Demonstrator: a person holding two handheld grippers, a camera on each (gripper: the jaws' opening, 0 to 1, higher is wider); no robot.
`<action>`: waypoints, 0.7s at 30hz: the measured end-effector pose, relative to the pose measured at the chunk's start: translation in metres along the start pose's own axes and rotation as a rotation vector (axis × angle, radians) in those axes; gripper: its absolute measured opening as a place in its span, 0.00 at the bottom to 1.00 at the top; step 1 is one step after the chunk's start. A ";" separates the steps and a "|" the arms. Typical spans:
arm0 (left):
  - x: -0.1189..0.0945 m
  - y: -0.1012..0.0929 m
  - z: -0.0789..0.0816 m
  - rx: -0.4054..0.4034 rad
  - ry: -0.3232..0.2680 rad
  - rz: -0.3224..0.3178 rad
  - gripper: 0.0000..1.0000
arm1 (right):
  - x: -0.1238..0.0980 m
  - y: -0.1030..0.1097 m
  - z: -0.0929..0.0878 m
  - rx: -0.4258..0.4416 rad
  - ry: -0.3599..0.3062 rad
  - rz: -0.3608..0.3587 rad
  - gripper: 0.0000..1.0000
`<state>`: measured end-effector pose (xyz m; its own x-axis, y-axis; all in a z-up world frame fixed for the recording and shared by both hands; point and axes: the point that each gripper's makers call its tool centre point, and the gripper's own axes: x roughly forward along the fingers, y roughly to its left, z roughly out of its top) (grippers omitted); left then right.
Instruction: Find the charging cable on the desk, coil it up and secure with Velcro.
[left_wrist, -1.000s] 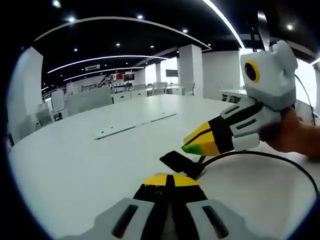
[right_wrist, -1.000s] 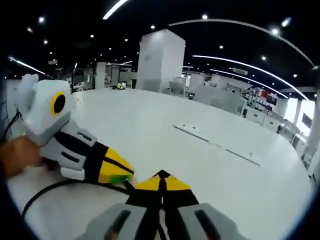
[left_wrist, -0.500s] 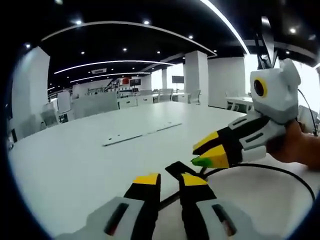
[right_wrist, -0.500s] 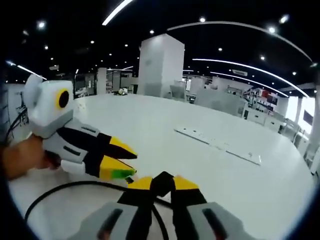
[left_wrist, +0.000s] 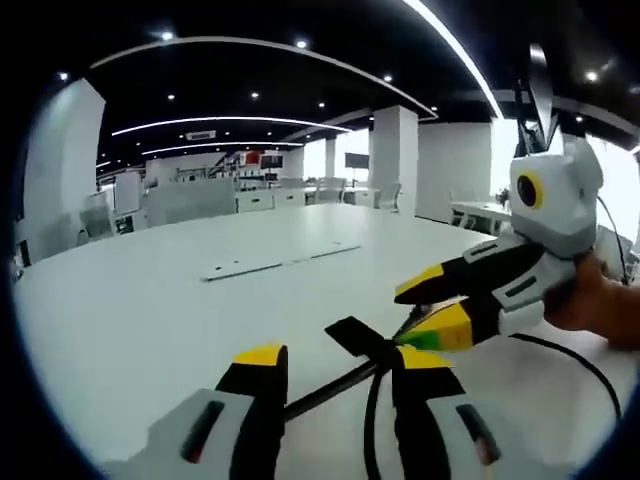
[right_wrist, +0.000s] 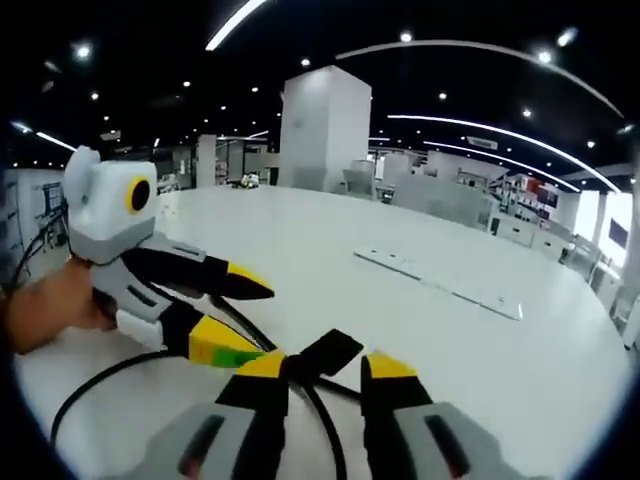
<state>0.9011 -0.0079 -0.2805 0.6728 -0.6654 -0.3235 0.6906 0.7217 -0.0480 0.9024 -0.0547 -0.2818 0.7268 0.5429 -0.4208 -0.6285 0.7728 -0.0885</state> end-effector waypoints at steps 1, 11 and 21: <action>0.000 -0.001 -0.001 -0.003 0.005 -0.001 0.47 | 0.000 0.000 -0.001 0.003 0.001 0.003 0.31; -0.005 0.006 -0.002 -0.028 -0.001 0.021 0.47 | -0.006 0.007 -0.004 0.004 -0.005 0.015 0.39; -0.015 -0.002 -0.005 -0.100 -0.006 -0.009 0.47 | -0.022 0.009 -0.008 0.012 -0.012 0.007 0.40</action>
<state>0.8885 0.0012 -0.2802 0.6684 -0.6728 -0.3172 0.6669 0.7309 -0.1451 0.8786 -0.0626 -0.2808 0.7255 0.5523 -0.4107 -0.6305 0.7726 -0.0748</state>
